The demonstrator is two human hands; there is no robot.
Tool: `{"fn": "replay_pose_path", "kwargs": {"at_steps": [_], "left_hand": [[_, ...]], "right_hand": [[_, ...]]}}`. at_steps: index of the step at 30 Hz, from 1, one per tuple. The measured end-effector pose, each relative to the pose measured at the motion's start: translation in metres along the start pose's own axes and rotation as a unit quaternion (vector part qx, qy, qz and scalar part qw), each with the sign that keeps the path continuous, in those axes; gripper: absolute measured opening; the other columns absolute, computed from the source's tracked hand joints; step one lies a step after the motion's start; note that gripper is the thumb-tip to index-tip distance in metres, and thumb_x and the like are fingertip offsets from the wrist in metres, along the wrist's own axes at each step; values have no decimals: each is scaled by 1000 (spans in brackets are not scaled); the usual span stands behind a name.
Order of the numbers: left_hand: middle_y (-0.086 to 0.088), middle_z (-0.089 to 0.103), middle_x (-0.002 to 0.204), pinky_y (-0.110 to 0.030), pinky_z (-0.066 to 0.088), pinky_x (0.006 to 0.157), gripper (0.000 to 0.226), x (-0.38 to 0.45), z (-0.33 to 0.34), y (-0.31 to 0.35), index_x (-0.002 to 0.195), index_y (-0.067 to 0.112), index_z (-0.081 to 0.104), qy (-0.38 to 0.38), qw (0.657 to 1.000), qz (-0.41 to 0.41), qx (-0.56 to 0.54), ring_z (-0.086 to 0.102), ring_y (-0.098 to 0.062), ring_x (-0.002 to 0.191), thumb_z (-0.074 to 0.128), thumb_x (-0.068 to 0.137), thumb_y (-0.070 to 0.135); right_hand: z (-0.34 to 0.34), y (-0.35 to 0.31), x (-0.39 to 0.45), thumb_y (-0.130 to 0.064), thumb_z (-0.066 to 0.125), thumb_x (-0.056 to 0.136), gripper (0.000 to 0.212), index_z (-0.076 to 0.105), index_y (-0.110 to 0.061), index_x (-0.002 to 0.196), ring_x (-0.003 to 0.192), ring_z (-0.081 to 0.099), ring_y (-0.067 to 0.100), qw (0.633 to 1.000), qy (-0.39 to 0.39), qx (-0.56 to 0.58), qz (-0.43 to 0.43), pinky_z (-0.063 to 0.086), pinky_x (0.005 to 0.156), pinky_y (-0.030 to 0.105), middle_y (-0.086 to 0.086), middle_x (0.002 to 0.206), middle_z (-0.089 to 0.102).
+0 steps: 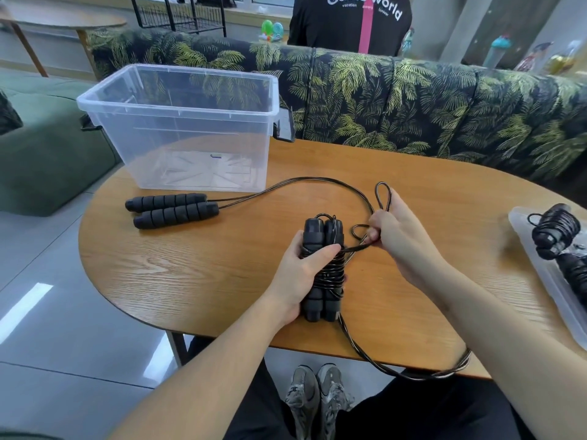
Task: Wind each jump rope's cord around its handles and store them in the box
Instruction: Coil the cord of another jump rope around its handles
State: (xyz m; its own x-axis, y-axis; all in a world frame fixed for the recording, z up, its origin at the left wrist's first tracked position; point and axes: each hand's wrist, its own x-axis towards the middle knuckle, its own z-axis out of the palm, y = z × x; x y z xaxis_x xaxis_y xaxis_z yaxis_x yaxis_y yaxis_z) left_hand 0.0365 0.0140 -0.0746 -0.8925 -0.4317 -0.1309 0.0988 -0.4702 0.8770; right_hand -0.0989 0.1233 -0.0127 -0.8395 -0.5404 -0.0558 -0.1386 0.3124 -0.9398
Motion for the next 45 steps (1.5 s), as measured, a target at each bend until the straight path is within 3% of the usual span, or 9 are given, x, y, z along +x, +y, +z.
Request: {"fn": "replay_pose_path", "kwargs": {"at_steps": [3,8,10,13,15,23,29,35,45], "left_hand": [[-18,68,87,-45,57,65,28,0,-2,1,119,13,55,1,1000,-5,-5,67,-36,70,68,94,15],[-22,68,99,-47,57,69,34,3,-6,3,124,15,56,-6,999,-29,-31,67,-38,73,69,93,24],[-21,69,108,-47,57,71,38,4,-6,3,127,15,56,-13,999,-32,-41,67,-38,74,68,94,29],[-17,72,110,-48,55,74,41,4,-5,4,129,17,57,-15,999,-37,-32,67,-36,74,62,97,41],[-15,73,109,-47,56,74,39,3,-3,6,126,20,59,-18,998,-44,-27,68,-35,74,56,99,47],[-16,70,92,-40,58,66,63,1,-11,7,141,1,45,-49,994,-88,-30,67,-32,72,60,93,39],[-20,67,92,-41,58,67,38,2,-14,7,122,11,53,-84,989,-95,-80,67,-33,74,63,90,27],[-20,67,101,-49,55,79,32,3,-18,8,124,15,55,-107,988,-94,-64,68,-36,83,66,95,20],[-23,67,106,-55,59,81,36,2,-13,11,130,12,54,-115,988,-90,-52,69,-39,86,65,96,16]], "right_hand": [[2,4,-6,-27,35,109,51,18,-28,157,73,53,15,996,1,-72,-52,51,80,38,-2,77,51],[0,4,-24,-29,38,108,35,49,-27,140,65,54,2,965,-24,-202,-163,43,59,13,-7,76,59],[-2,4,-32,-29,40,106,37,51,-29,141,76,55,-1,954,-49,-228,-190,41,65,6,-16,89,63],[-1,3,-38,-40,34,104,47,43,-31,149,118,45,-8,948,-69,-241,-198,33,92,4,-22,130,53],[1,1,-41,-50,26,100,55,39,-31,150,122,42,-7,952,-71,-231,-190,30,93,1,-21,133,48],[13,6,-44,-44,34,104,42,42,-29,143,86,50,-21,956,-59,-222,-181,37,72,0,-27,94,51],[14,18,-51,-30,45,104,42,42,-30,146,101,50,-25,944,-61,-246,-212,40,83,2,-20,114,59],[10,16,-51,-13,55,102,42,47,-11,143,97,62,23,881,-32,-339,-328,53,80,40,5,111,66],[7,-1,-55,-19,54,102,25,53,-4,121,60,52,14,842,-58,-430,-321,31,49,19,2,82,65]]}}
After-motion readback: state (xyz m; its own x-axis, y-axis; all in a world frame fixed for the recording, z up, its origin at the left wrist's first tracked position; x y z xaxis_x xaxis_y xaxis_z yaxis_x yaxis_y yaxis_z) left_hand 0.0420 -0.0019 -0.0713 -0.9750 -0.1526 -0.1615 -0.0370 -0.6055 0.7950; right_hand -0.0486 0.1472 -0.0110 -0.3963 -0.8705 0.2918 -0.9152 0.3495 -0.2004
